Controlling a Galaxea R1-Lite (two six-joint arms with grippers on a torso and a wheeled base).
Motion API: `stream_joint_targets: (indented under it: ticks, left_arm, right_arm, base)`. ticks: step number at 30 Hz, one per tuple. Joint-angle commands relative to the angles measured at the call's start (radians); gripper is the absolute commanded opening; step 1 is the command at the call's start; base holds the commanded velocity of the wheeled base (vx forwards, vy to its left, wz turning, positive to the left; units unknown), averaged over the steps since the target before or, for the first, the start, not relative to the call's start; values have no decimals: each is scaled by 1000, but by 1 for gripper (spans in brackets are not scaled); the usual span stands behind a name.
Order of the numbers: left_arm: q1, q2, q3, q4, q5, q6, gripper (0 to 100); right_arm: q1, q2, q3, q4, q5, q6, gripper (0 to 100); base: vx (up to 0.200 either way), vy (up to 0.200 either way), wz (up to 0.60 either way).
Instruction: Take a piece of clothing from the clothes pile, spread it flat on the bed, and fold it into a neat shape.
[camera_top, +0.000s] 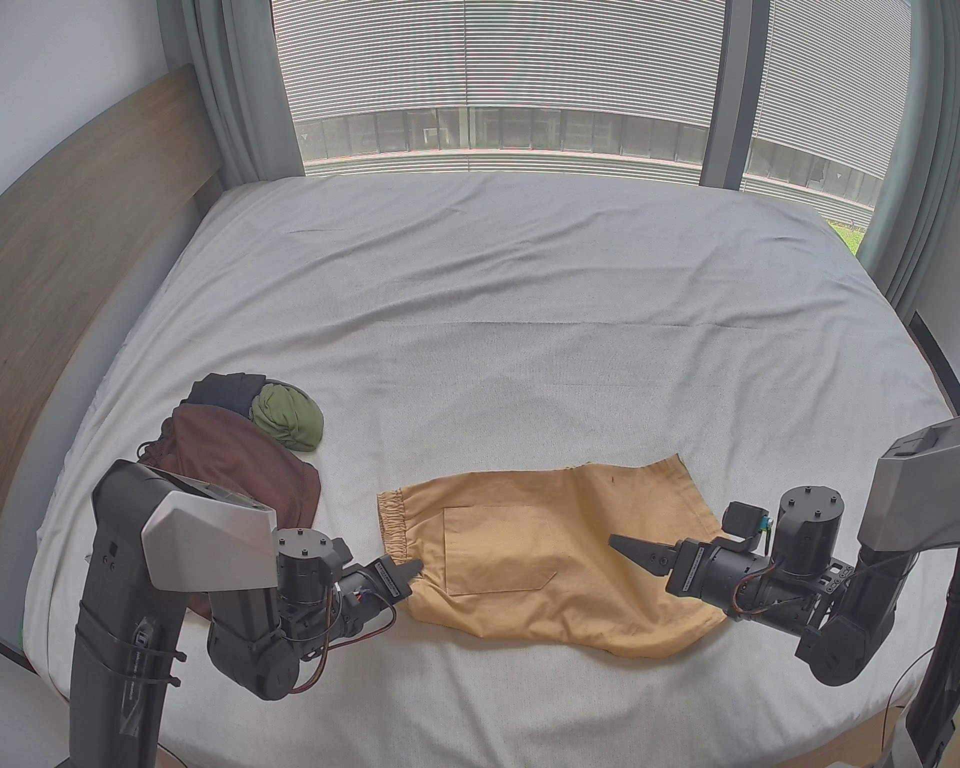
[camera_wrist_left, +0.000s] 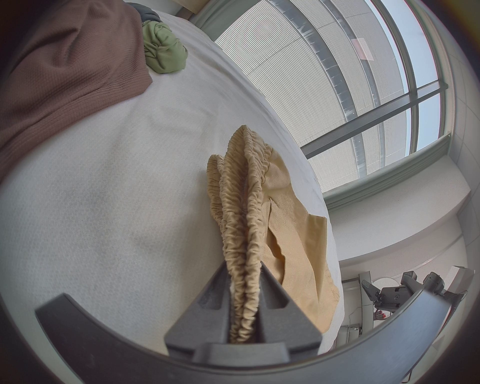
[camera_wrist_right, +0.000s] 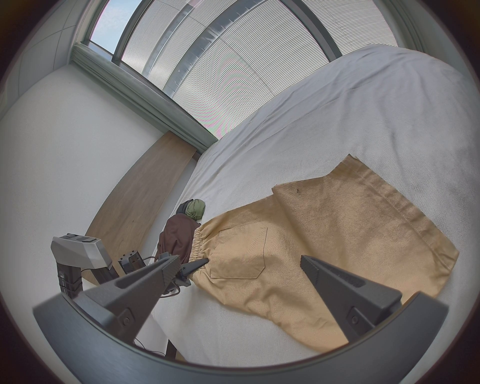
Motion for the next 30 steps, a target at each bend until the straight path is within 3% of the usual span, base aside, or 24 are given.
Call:
stream_joint_targets:
  ticks: [1, 20, 30]
  left_arm:
    - [8, -7, 22, 0, 3, 5, 0]
    - [108, -208, 174, 0, -18, 13, 0]
    - [187, -257, 249, 1, -89, 56, 0]
  right_arm:
    - [-7, 7, 0, -3, 0, 0, 100]
    - [-33, 15, 6, -10, 16, 0, 100]
    - [-30, 15, 6, -10, 16, 0, 100]
  base:
    - [0, 0, 0]
    - [0, 0, 0]
    - [0, 0, 0]
